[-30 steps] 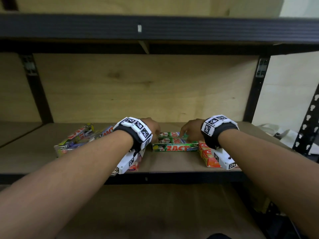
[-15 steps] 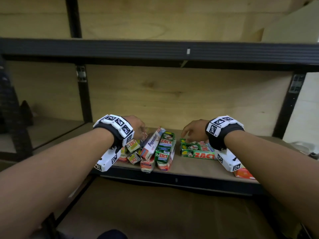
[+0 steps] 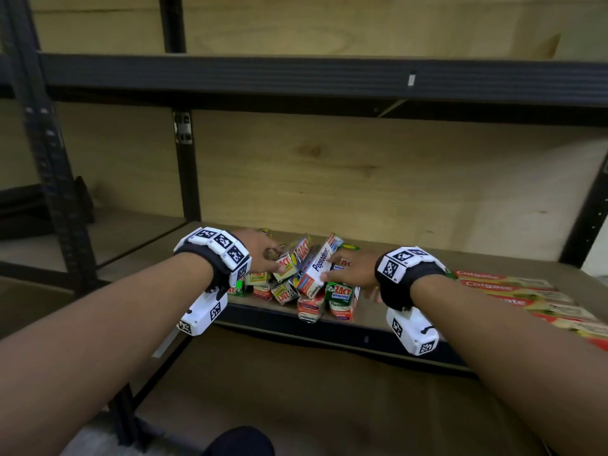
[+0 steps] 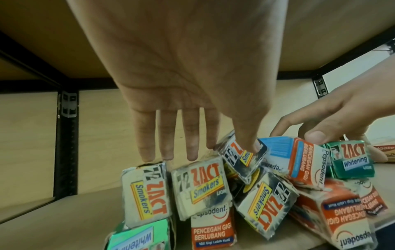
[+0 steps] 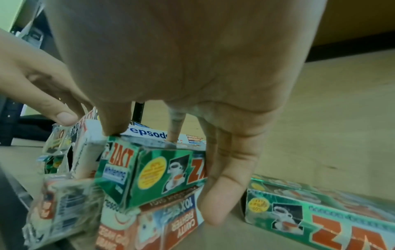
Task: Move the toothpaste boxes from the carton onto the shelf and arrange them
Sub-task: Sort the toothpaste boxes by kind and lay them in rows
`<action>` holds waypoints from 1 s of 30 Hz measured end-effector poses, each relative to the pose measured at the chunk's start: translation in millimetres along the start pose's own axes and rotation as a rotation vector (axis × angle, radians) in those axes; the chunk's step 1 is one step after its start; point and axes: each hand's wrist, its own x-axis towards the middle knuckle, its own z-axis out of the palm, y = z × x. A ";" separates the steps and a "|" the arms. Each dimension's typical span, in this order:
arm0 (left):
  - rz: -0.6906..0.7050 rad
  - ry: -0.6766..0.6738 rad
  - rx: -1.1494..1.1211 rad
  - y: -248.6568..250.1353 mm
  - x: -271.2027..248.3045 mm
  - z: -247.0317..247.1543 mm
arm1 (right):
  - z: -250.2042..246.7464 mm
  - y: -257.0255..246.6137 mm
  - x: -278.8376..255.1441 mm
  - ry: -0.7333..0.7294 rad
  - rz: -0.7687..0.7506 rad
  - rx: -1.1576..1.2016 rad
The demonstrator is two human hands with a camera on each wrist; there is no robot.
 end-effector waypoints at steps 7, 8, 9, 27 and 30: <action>-0.018 0.004 0.026 8.7 7.4 -0.1 | 7.3 9.9 -2.9 -0.021 0.076 0.339; -0.016 0.012 0.019 10.8 8.0 0.8 | 7.5 11.9 -6.6 -0.029 0.087 0.390; -0.011 0.017 0.011 13.4 7.8 1.4 | 7.4 14.7 -9.6 -0.041 0.095 0.423; 0.236 0.052 -0.004 101.3 26.9 -16.2 | -0.9 109.9 -64.3 0.035 0.050 0.353; 0.286 0.036 0.073 126.8 35.2 -9.9 | -7.4 123.4 -67.2 0.047 0.031 0.363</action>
